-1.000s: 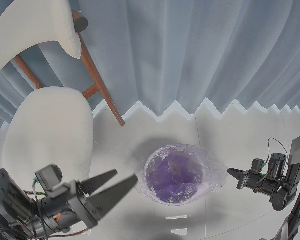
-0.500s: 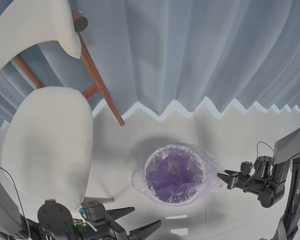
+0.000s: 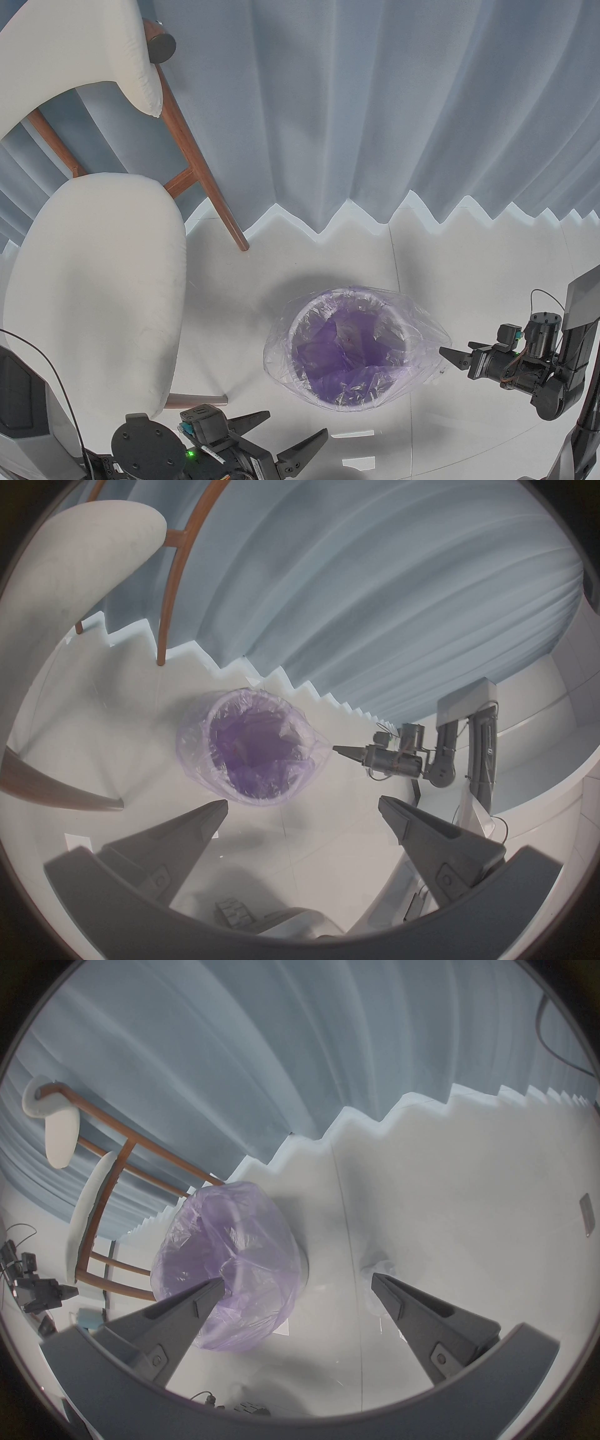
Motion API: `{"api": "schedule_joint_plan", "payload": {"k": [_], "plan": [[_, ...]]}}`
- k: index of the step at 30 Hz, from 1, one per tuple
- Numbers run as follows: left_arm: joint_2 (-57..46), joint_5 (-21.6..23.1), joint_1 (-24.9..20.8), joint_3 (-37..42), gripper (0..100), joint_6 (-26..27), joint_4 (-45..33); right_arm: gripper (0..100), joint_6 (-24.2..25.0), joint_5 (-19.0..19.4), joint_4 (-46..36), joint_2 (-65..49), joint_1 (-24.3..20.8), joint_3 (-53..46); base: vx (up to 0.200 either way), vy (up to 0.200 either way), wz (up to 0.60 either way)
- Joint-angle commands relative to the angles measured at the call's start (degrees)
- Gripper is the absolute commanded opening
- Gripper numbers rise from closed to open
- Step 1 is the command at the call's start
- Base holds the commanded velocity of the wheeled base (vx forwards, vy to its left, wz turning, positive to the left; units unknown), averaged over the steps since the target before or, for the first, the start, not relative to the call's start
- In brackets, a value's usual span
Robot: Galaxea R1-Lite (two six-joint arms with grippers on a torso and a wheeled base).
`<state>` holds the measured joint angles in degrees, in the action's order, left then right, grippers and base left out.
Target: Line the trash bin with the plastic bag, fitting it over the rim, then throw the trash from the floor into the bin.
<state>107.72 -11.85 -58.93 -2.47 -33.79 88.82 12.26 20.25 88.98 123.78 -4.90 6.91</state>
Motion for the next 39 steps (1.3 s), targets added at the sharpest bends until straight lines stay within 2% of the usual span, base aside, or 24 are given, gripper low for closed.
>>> {"api": "schedule_joint_plan", "payload": {"k": [1, 4, 7, 9, 13, 17, 25, 29, 31, 34, 36, 37, 39], "plan": [[-0.1, -0.6, 0.2, -1.1, 100, -0.7, 0.0, 100, 1.1, -2.0, 0.8, -5.1, 0.5, -3.1, 0.0, 0.0, 0.0], [-1.2, -0.4, -0.5, -0.9, 100, -3.9, 0.1, 100, 1.3, -2.9, 0.8, -6.2, 0.5, -4.7, 0.0, 0.0, 0.0], [-7.7, -0.5, -0.1, -0.2, 100, -8.7, 0.0, 100, 1.5, -3.1, 0.8, -8.6, 0.6, -6.9, 0.0, 0.0, 0.0], [-11.6, 0.1, 3.1, 2.5, 100, -9.1, -0.5, 100, 2.4, -3.3, 0.9, -9.5, 0.9, -6.9, 0.0, 0.0, 0.0], [-16.1, 3.1, 9.9, 2.5, 100, -11.6, -3.0, 100, 2.9, -3.4, 0.8, -10.6, 1.2, -6.9, -0.1, 0.0, 0.0], [-17.3, 4.0, 10.3, 2.5, 100, -11.9, -5.9, 100, 2.9, -4.2, 0.8, -10.7, 1.3, -6.9, -0.2, 0.0, 0.0], [-17.4, 4.0, 9.5, 2.5, 100, -11.6, -6.7, 100, 2.6, -4.4, 0.9, -11.0, 1.3, -6.8, -0.2, 0.0, 0.0], [-17.9, 3.4, 9.7, 2.5, 100, -9.4, -6.6, 100, 3.0, -4.3, 0.1, -12.9, 0.6, 0.5, -0.05, 0.0, 0.0], [-19.4, 4.1, 10.5, 2.5, 100, -9.4, -6.5, 100, 3.0, -4.3, -3.8, -13.1, -1.2, 5.7, 0.0, 0.0, 0.0], [-20.9, 6.0, 11.6, 1.7, 100, -10.4, -6.4, 100, 2.4, -4.4, -16.6, -15.0, -3.5, 12.2, 0.0, 0.0, 0.0], [-21.6, 7.7, 12.3, 1.0, 100, -11.1, -6.4, 100, 2.2, -4.4, -22.2, -16.3, -4.4, 15.2, 0.0, 0.0, 0.0], [-23.3, 9.0, 14.3, -0.7, 100, -11.6, -6.6, 100, 2.2, -4.6, -27.7, -17.8, -5.3, 19.6, 0.0, 0.0, 0.0], [-25.5, 10.0, 17.0, -3.3, 100, -11.8, -7.2, 100, 2.2, -4.7, -32.7, -19.4, -5.6, 23.9, 0.0, 0.0, 0.0]]}}
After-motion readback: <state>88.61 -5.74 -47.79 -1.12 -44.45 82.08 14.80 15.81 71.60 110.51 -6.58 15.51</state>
